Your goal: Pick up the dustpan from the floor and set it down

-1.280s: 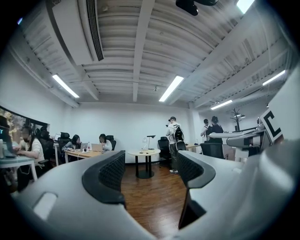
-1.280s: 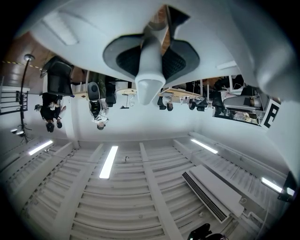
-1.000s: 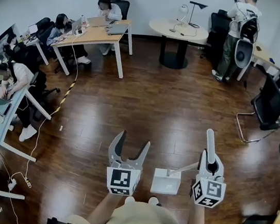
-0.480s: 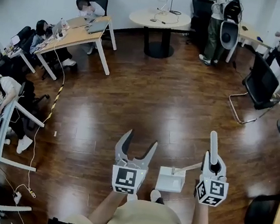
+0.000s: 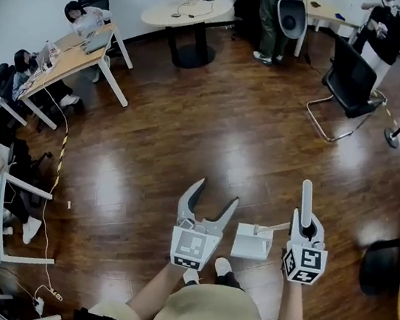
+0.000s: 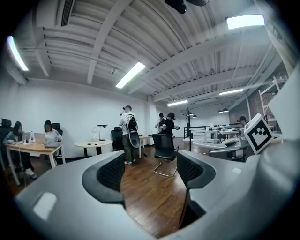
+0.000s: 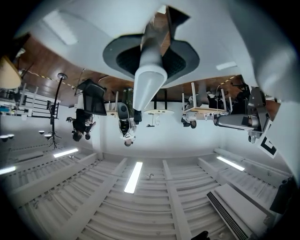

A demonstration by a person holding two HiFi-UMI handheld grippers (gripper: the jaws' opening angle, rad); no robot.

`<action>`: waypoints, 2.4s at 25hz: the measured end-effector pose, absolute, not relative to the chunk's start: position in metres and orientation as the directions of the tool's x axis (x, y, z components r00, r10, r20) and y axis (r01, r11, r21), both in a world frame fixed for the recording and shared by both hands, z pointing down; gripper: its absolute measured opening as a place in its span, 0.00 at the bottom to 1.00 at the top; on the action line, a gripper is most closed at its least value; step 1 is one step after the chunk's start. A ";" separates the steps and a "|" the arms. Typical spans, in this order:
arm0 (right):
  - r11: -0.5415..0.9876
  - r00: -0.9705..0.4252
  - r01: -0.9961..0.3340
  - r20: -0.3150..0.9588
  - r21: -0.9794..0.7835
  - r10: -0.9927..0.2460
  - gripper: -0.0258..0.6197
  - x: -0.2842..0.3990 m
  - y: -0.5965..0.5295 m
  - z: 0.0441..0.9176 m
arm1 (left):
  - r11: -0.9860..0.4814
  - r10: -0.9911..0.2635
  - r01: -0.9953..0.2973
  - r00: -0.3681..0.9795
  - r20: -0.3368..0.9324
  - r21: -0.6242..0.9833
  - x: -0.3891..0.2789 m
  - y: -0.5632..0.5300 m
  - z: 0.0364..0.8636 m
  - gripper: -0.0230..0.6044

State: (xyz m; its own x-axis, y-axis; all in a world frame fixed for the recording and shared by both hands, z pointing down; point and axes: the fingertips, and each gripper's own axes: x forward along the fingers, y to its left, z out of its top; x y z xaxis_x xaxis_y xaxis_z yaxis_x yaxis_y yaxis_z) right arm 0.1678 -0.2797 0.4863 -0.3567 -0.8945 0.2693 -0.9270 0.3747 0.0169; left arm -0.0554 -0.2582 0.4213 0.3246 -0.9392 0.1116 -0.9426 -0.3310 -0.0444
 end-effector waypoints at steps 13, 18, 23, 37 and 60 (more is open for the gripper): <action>0.452 -0.396 -0.892 0.474 0.006 -0.787 0.18 0.226 -0.297 0.621 | -0.558 -0.806 -0.829 0.534 0.256 -0.026 0.054 -0.300 0.518 0.56; 0.505 -0.430 -0.863 0.549 -0.016 -0.717 0.18 0.225 -0.295 0.667 | -0.587 -0.770 -0.809 0.553 0.319 -0.016 0.066 -0.304 0.557 0.56; 0.546 -0.460 -0.837 0.599 -0.045 -0.655 0.18 0.225 -0.302 0.703 | -0.595 -0.753 -0.803 0.560 0.346 0.005 0.073 -0.304 0.574 0.56; 0.537 -0.456 -0.841 0.632 -0.074 -0.627 0.19 0.209 -0.325 0.741 | -0.566 -0.762 -0.824 0.534 0.366 0.025 0.063 -0.304 0.588 0.56; 0.372 -0.391 -0.913 0.607 -0.165 -0.692 0.22 0.203 -0.399 0.762 | -0.484 -0.797 -0.875 0.454 0.399 0.028 0.026 -0.289 0.599 0.56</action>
